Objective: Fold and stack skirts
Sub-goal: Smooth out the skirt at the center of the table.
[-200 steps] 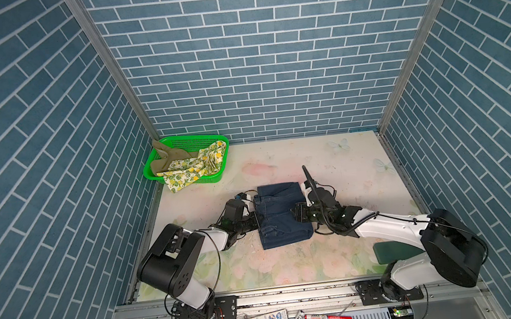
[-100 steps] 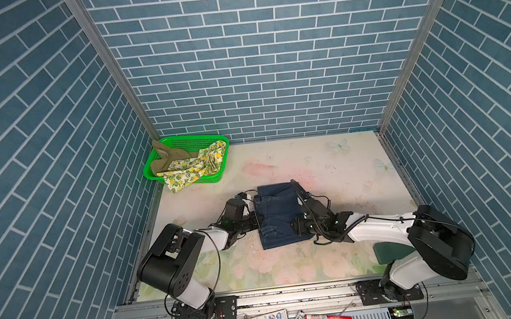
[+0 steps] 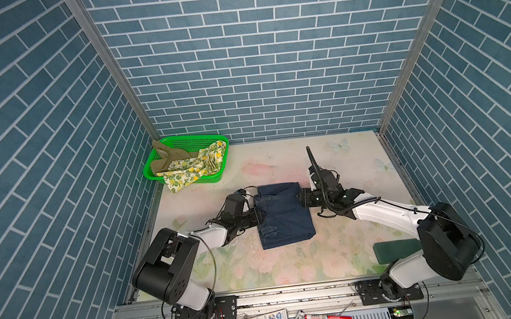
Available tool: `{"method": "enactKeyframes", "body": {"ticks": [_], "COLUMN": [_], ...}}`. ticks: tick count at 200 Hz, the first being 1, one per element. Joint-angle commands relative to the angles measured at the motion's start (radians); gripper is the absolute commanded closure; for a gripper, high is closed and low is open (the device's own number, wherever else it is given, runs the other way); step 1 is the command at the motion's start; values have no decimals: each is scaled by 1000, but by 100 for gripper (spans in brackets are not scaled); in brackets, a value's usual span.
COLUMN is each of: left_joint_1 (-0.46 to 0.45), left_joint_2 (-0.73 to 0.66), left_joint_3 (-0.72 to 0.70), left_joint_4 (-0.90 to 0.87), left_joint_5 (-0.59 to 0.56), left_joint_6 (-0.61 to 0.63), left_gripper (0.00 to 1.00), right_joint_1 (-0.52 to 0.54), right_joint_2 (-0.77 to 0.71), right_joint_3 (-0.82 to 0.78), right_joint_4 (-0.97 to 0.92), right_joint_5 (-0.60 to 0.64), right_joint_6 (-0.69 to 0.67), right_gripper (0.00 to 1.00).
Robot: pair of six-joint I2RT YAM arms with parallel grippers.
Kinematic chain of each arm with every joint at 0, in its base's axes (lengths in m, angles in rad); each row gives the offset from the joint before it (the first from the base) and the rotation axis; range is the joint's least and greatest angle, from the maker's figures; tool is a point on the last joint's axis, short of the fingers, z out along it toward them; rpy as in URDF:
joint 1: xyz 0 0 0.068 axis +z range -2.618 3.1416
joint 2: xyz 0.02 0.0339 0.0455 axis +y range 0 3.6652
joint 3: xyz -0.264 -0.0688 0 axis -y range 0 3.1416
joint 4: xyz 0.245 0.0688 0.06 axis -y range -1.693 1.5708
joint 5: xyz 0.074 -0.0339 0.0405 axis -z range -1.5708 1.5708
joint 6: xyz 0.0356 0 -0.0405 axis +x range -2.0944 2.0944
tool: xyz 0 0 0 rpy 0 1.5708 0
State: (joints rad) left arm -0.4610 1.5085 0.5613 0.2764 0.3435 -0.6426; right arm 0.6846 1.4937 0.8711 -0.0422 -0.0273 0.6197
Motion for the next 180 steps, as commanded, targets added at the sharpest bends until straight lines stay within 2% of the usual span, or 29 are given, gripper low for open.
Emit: {"method": "enactKeyframes", "body": {"ticks": [1,39,78,116,160,180], "left_joint_1": [7,3,-61,-119,-113,-92], "left_joint_2": [-65,-191,-262,-157,43,121], "left_joint_3": [32,42,57,95,145,169], "left_joint_4": [-125,-208,-211,-122,-3,35], "left_joint_5": [-50,-100,-123,-98,-122,-122], "left_joint_6": [27,54,119,132,128,108], "left_gripper": [49,47,50,52,53,60], "right_joint_1": [-9,-9,-10,-10,-9,-9], "right_joint_2": [56,140,230,240,215,186], "right_joint_3": [56,86,115,87,44,17], "right_joint_4": [-13,9,17,61,93,96], "right_joint_5": [-24,-35,-30,-31,-42,-36], "right_joint_6": [-52,-60,-50,-14,13,19], "right_gripper": [42,42,43,42,42,43]}}
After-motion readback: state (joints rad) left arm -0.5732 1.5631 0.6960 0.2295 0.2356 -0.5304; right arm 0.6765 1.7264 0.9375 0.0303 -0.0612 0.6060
